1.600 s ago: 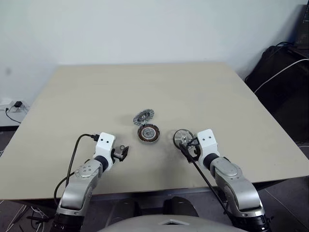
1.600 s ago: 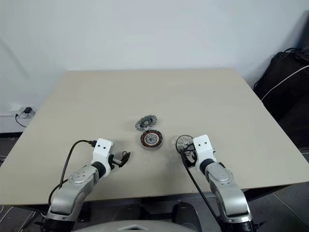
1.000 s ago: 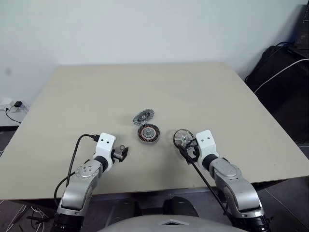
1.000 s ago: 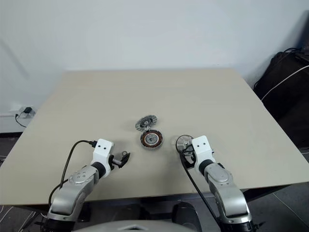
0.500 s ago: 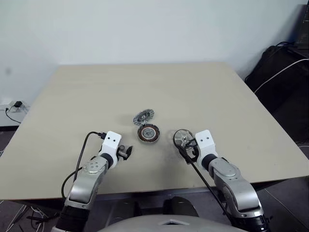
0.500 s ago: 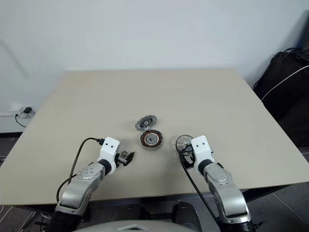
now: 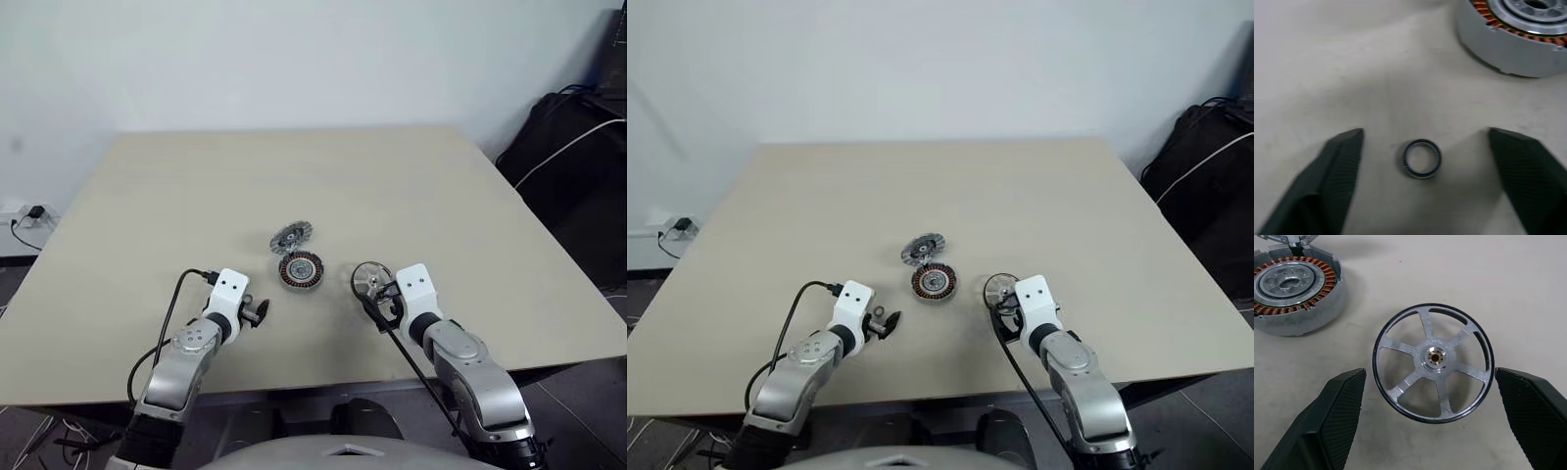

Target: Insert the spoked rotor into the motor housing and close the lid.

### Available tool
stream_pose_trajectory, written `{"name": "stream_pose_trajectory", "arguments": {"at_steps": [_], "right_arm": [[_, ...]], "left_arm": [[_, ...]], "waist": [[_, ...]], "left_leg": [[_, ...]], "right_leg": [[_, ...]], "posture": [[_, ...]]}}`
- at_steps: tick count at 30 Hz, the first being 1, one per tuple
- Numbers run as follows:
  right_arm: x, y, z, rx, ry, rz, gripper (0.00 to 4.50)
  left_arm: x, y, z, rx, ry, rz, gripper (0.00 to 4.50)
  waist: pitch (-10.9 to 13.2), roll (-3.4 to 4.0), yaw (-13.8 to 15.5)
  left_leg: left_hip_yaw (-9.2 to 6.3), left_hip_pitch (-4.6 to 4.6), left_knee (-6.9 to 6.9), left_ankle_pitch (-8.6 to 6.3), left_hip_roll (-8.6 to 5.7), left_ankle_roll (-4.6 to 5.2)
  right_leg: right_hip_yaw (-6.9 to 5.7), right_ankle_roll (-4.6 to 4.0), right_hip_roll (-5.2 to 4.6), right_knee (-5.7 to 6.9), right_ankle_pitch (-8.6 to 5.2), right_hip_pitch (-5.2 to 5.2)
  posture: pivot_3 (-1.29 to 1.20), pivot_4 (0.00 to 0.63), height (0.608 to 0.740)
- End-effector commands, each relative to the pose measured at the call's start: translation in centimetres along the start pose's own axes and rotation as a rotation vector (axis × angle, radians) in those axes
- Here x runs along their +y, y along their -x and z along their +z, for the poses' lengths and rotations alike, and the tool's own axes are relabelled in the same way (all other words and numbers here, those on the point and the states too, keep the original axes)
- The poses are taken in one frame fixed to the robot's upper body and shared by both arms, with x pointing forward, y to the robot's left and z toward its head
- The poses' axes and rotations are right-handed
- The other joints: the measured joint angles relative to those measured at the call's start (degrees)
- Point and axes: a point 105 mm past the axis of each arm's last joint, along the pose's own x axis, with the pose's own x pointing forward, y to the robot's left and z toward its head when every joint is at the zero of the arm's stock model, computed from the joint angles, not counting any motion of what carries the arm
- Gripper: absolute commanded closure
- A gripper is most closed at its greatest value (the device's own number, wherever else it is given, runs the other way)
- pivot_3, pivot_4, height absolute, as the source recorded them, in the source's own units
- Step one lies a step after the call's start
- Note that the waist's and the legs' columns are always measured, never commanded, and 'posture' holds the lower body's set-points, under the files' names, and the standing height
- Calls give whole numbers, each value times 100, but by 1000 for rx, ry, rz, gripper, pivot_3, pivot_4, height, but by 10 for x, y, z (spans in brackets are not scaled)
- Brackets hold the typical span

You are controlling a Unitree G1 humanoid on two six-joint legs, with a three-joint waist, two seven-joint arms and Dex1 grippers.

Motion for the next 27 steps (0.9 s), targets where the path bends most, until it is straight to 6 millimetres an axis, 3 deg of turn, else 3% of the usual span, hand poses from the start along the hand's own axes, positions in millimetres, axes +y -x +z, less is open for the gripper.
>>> {"name": "stream_pose_trajectory", "arguments": {"at_steps": [1, 8, 12, 16, 20, 24, 27], "right_arm": [[-2, 1, 14, -55, 13, -11, 0], [-3, 1, 14, -53, 17, -9, 0], [-3, 1, 14, -53, 19, -9, 0], [-2, -1, 16, -56, 22, -4, 0], [-1, -2, 17, -57, 24, 2, 0], [0, -3, 17, -58, 25, 6, 0], [1, -3, 17, -58, 24, 5, 0]], "left_arm": [[12, 4, -12, 61, 0, 62, 1522], [13, 8, -11, 60, 10, 67, 3766], [11, 11, 1, 23, 11, 50, 3841], [0, 10, 29, -56, -30, -6, 3841], [-17, 7, 51, -118, -57, -79, 3841], [-50, 5, 76, -190, -91, -235, 3841], [-66, 4, 84, -207, -112, -309, 3841]], "waist": [[-2, 0, -11], [-6, 6, -15], [-6, 7, -10], [-2, 3, 4], [1, -1, 49], [1, -1, 57], [1, -1, 52]], "left_leg": [[0, 2, 0, 0, 0, 0], [0, 7, 0, 1, 7, -2], [0, 7, 0, 2, 7, -3], [0, 3, 0, 5, 7, -8], [-1, -1, 2, 5, 2, -8], [0, -3, 2, 2, 0, -3], [0, -5, 2, 2, 0, -3]], "right_leg": [[0, 0, 0, 1, 0, 1], [-1, -1, 3, 10, -1, 0], [-1, -4, 3, 11, -2, -1], [-1, -4, 2, 9, -2, -2], [0, -2, -1, 8, -1, -2], [0, -1, -2, 3, 0, 0], [-1, -1, 1, 3, 0, -1]], "posture": [[0, 0, 740], [0, 0, 740], [0, 0, 740], [0, 0, 740], [0, 0, 740], [0, 0, 740], [0, 0, 740]]}}
